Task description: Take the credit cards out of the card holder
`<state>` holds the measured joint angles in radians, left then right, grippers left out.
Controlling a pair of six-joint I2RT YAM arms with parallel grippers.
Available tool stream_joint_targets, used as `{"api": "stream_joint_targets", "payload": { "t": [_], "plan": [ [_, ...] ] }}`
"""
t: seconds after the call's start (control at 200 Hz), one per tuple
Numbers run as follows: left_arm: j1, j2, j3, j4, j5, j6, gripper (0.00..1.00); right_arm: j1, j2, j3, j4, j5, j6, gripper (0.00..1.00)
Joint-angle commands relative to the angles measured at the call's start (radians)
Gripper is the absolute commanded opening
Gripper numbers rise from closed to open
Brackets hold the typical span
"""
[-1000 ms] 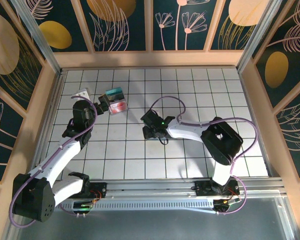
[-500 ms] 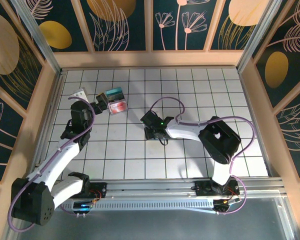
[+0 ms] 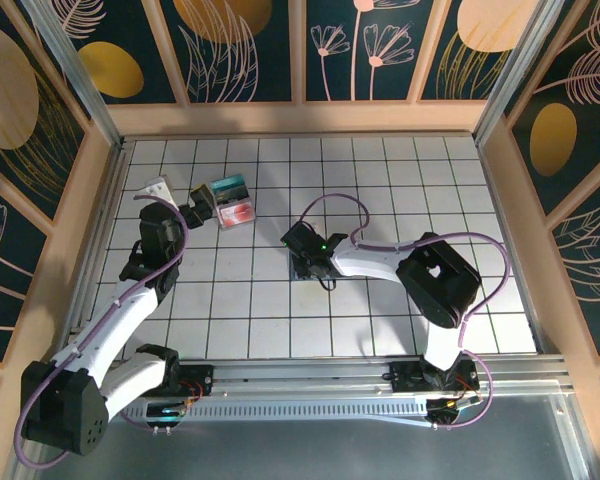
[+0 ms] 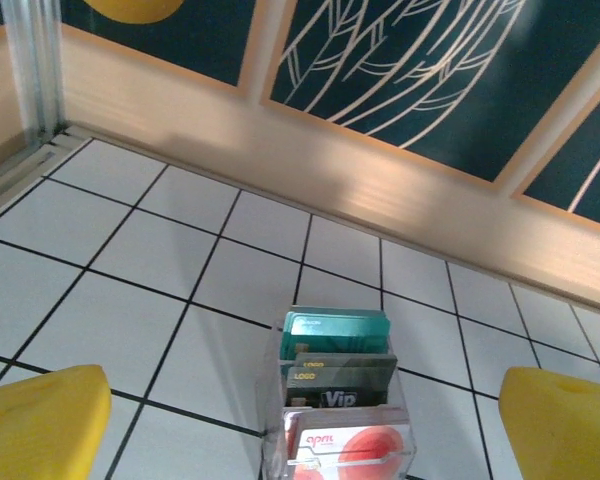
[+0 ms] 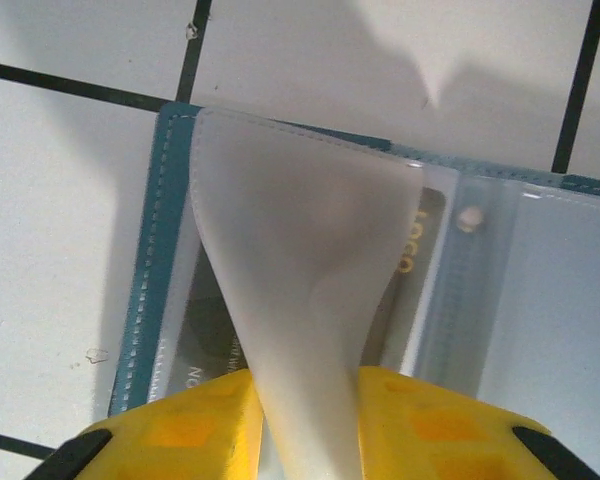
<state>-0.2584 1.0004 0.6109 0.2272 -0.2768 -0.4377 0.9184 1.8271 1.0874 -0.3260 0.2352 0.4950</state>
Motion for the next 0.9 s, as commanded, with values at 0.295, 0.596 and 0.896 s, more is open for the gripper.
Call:
{"api": "stream_joint_targets", "payload": {
  "t": [0.295,0.596,0.896],
  "plan": [
    [-0.134,-0.032,-0.038,0.051,-0.049,0.066,0.99,-0.005,-0.111,-0.067,0.021,-0.022,0.003,0.13],
    [-0.28,0.051,-0.038,0.057,-0.176,0.071,0.99,-0.024,-0.147,-0.108,0.01,0.01,0.02,0.24],
    [-0.307,0.09,-0.022,0.072,-0.194,0.092,0.99,-0.05,-0.184,-0.137,0.002,0.036,0.028,0.28]
  ]
}}
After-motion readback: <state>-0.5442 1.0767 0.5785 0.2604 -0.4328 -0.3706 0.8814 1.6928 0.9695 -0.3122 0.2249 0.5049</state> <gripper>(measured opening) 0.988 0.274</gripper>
